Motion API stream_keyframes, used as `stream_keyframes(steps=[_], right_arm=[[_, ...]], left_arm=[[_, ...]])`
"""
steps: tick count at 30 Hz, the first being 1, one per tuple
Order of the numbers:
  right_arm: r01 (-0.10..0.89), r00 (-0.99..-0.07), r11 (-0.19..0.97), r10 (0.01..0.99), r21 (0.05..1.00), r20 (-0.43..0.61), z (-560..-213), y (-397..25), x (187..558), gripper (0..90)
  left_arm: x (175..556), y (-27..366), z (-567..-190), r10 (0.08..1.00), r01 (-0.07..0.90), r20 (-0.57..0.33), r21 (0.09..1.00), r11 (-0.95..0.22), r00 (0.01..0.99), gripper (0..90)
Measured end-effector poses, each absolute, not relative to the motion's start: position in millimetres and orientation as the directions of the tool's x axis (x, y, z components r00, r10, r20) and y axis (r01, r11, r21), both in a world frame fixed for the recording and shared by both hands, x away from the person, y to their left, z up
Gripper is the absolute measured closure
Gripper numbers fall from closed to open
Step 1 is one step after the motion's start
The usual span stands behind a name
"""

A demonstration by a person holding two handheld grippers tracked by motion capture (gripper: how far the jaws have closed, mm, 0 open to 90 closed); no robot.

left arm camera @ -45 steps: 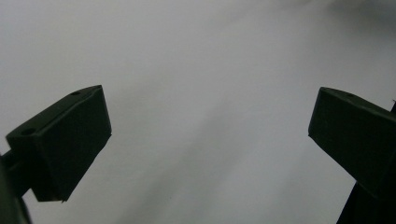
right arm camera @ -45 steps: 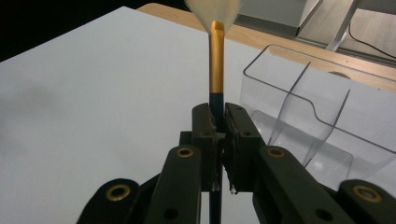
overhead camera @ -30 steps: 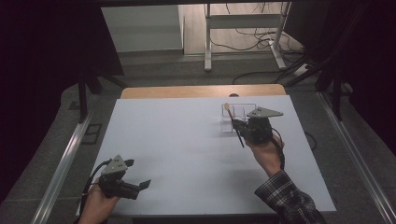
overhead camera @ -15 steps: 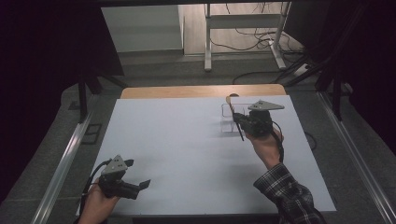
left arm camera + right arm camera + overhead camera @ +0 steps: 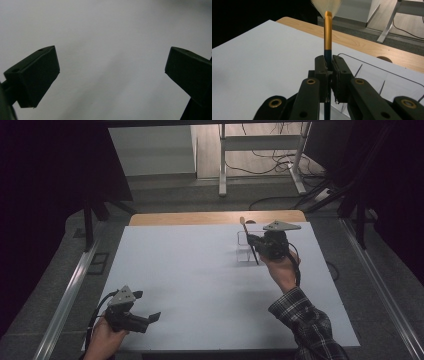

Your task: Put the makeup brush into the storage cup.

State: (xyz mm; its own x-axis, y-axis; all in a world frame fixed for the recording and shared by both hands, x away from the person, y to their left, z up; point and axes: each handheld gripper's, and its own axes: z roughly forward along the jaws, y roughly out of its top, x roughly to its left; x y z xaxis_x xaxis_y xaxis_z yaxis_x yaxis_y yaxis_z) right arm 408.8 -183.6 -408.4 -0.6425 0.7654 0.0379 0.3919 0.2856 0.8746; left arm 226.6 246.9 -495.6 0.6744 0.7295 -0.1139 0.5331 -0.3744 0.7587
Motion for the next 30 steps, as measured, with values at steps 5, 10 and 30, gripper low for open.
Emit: stream_keyframes(steps=[5,10,30], right_arm=[[0.396,-0.643,0.280,0.764,0.874,0.047,-407.2,-181.2,414.0,83.6],[0.395,-0.642,0.275,0.765,0.877,0.049,-405.0,-179.6,419.3,83.6],[0.372,-0.637,0.273,0.770,0.887,0.030,-393.1,-170.6,437.4,83.6]], left_arm=[[226.7,244.6,-496.3,0.730,0.542,-0.099,0.738,-0.401,0.676,0.3],[226.7,244.6,-496.1,0.733,0.545,-0.097,0.735,-0.403,0.673,0.3],[227.5,244.5,-496.5,0.741,0.570,-0.117,0.721,-0.395,0.662,0.0]])
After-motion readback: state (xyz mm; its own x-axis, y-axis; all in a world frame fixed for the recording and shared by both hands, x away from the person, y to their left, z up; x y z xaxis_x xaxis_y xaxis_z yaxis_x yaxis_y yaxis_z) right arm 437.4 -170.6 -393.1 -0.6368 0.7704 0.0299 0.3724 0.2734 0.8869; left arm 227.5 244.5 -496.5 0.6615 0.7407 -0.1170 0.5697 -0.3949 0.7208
